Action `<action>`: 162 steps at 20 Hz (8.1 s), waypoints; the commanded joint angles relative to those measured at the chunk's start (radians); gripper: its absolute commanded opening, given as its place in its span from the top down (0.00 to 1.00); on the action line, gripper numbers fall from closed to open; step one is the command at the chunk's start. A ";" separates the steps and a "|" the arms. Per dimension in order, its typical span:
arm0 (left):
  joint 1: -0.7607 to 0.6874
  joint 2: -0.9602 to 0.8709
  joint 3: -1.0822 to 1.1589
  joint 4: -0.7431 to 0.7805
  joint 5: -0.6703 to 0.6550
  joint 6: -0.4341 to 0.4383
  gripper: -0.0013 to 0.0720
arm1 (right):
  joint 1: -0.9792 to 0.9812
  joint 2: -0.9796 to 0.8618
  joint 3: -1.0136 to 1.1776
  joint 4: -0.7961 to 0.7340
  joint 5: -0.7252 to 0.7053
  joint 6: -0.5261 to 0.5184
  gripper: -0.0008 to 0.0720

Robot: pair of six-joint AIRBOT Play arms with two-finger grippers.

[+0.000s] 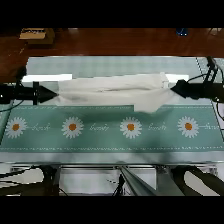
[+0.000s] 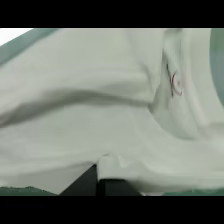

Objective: Fold the shirts.

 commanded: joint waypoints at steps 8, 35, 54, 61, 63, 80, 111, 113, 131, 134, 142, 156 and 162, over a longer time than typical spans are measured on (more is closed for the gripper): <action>-0.151 -0.257 0.292 -0.057 0.301 -0.021 0.94 | 0.080 -0.464 0.380 0.107 -0.280 -0.035 0.96; -0.074 -0.416 0.439 -0.053 0.036 -0.063 0.36 | -0.105 -0.680 0.393 0.285 0.147 -0.177 0.15; -0.392 -0.407 0.439 -0.118 0.025 -0.067 0.94 | 0.101 -0.209 0.393 -0.047 0.328 -0.011 0.96; -0.641 -0.408 0.439 -0.118 0.058 -0.086 0.94 | 0.223 -0.082 0.393 -0.158 0.383 0.100 0.96; -0.677 -0.408 0.437 -0.117 0.070 -0.089 0.94 | 0.242 -0.073 0.393 -0.158 0.383 0.108 0.96; -1.082 -0.400 0.309 -0.181 0.591 -0.277 0.95 | 0.278 0.174 0.393 -0.172 0.510 0.193 0.96; -0.111 0.416 0.123 0.214 0.143 -0.205 0.94 | 0.524 -0.284 0.393 -0.303 0.310 0.147 0.49; -0.111 0.416 0.099 0.214 0.143 -0.198 0.94 | 0.428 -0.237 0.382 -0.608 0.512 0.201 0.31; -0.111 0.411 0.095 0.214 0.163 -0.178 0.94 | 0.431 -0.294 -0.177 0.518 -0.265 -0.038 0.96; -0.111 0.398 0.095 0.214 0.170 -0.171 0.94 | 0.332 -0.186 -0.107 0.415 -0.066 -0.104 0.96; -0.111 0.293 0.095 0.214 0.197 -0.171 0.94 | 0.025 0.295 0.251 -0.317 0.708 0.148 0.96; -0.111 0.188 0.095 0.213 0.332 -0.144 0.94 | -0.727 0.326 0.285 -0.853 0.938 0.142 0.96; -0.086 0.183 0.095 0.214 0.398 -0.091 0.94 | -0.919 0.374 0.086 -1.083 0.945 0.137 0.96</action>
